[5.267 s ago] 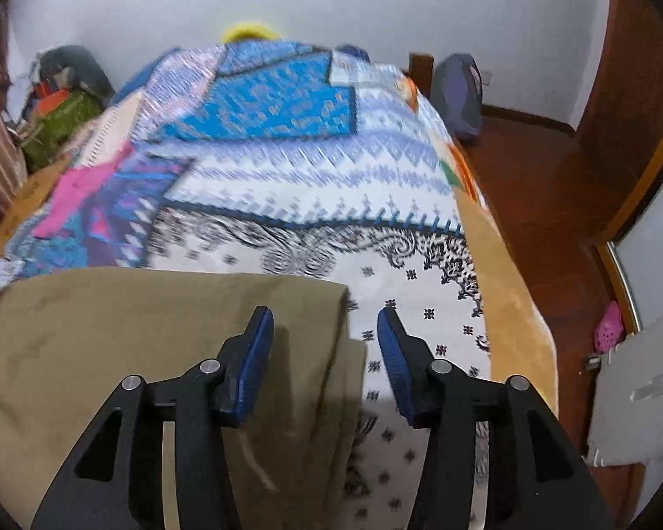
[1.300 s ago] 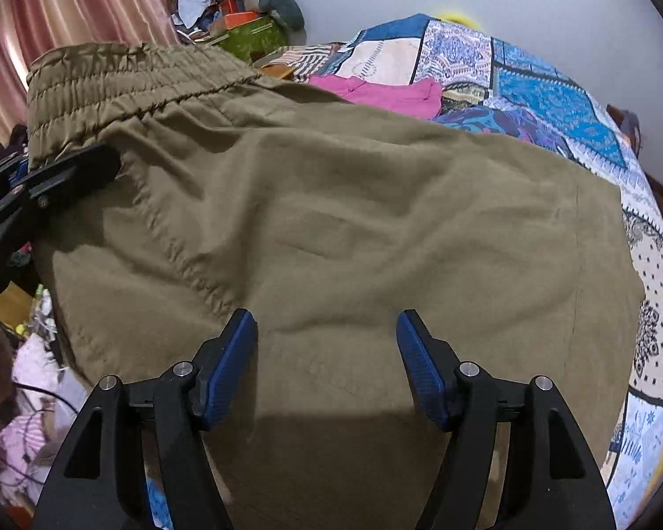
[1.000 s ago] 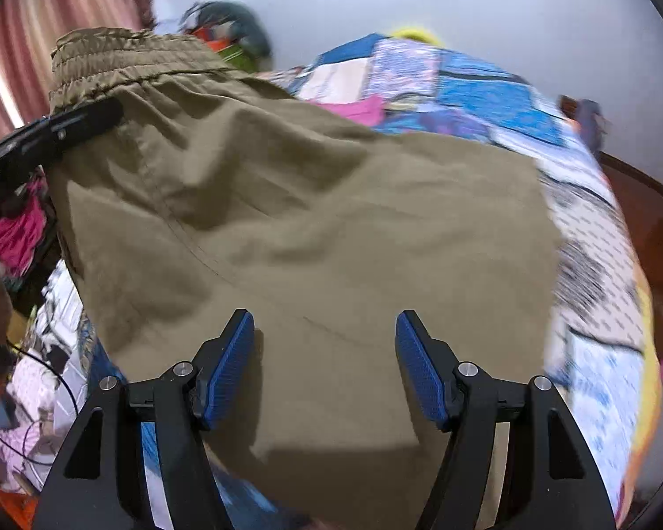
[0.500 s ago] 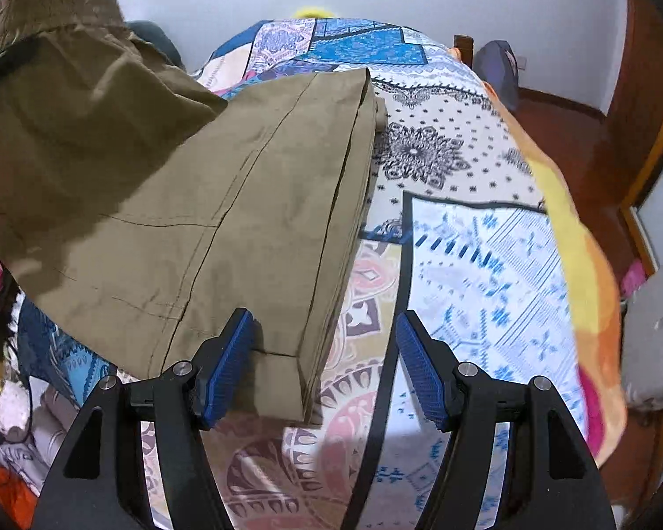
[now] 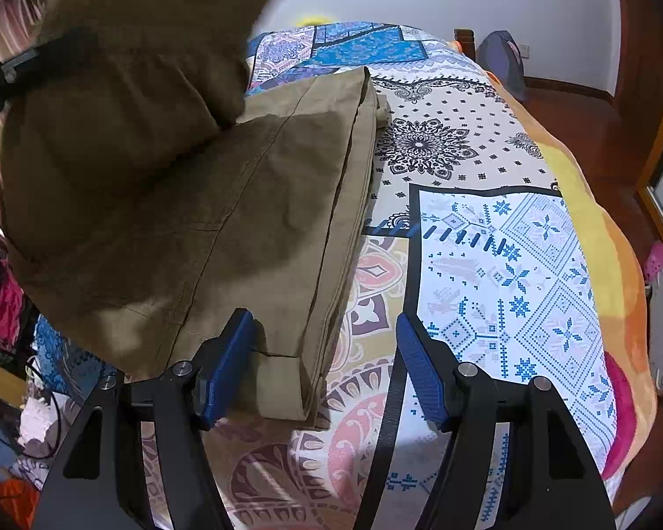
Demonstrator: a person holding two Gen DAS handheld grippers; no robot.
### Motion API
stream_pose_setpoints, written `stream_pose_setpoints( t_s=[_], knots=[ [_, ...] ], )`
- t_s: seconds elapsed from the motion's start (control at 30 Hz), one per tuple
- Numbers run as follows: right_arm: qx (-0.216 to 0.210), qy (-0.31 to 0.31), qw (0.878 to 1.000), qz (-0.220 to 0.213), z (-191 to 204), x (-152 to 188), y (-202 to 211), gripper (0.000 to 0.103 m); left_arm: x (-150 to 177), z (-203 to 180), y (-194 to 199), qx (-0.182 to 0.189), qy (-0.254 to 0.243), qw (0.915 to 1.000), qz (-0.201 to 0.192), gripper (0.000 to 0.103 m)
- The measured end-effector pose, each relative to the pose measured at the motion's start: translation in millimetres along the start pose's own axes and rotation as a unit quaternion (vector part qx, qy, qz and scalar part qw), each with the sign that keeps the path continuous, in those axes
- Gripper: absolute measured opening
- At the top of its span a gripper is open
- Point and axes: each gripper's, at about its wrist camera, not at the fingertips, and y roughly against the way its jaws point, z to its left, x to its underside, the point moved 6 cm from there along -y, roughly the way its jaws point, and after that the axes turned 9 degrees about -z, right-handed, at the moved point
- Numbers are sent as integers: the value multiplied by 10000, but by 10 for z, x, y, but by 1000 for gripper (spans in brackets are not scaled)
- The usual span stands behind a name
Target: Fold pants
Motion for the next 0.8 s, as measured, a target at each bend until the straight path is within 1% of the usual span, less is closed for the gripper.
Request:
stream_pose_setpoints(
  t_s=[0.07,0.27,0.37,0.43,0.47,0.5,0.57,0.7,0.8],
  knots=[
    [-11,-14,10000,-11,-3,4,6,63,91,-103,-139,147,-29,9996,232,26],
    [-40,-54,10000,-36,-14,5,25,63,350,-278,-408,417,58,9961,779,26],
    [36,-22,10000,-46,-31,5,68,63,408,-304,-446,504,178,9944,910,27],
    [182,33,9998,-117,-61,-1,138,63,411,-322,-444,595,245,9933,963,31],
    [242,58,9996,-152,-76,-5,175,63,407,-340,-443,672,258,9924,997,37],
    [295,79,9994,-178,-92,-6,220,63,407,-354,-428,759,293,9914,1027,41],
    [393,96,9989,-238,-130,-15,315,63,395,-365,-391,873,344,9901,1046,46],
    [565,53,9975,-420,-231,-83,496,63,326,-343,-197,1023,446,9900,868,46],
    [640,-4,9962,-582,-268,-165,609,63,263,-241,-50,895,469,9926,671,47]
  ],
)
